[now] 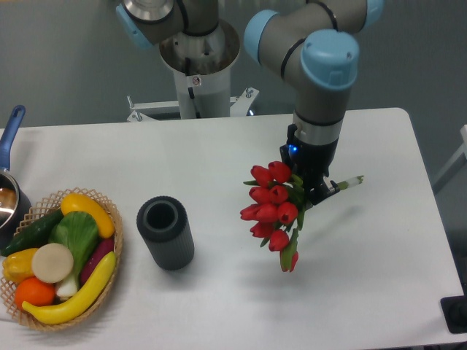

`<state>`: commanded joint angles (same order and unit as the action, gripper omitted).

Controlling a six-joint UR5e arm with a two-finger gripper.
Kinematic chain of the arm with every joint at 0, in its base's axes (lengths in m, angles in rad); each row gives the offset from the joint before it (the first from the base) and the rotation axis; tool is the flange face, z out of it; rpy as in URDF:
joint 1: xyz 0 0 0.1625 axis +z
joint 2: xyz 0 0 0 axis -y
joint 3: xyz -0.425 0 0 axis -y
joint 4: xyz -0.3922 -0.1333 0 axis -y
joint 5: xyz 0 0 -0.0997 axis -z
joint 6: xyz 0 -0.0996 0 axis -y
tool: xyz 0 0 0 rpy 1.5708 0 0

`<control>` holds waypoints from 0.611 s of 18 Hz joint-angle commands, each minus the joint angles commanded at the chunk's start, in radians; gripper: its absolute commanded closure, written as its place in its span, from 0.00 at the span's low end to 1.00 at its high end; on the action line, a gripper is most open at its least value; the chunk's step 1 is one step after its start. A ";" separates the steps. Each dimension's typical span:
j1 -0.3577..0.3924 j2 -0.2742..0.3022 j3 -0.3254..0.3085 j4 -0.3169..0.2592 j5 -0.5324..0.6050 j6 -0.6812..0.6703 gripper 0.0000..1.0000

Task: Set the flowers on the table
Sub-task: 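Lower the held tulips toward the table beside the black vase, then lay the tulips flat on the table and open the gripper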

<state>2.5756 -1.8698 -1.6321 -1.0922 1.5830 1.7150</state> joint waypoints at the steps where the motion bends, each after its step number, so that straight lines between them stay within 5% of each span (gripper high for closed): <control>1: 0.000 -0.018 -0.006 0.000 0.009 0.009 0.63; 11: -0.023 -0.134 -0.034 0.012 0.097 0.080 0.63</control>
<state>2.5526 -2.0034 -1.6658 -1.0799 1.6796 1.7947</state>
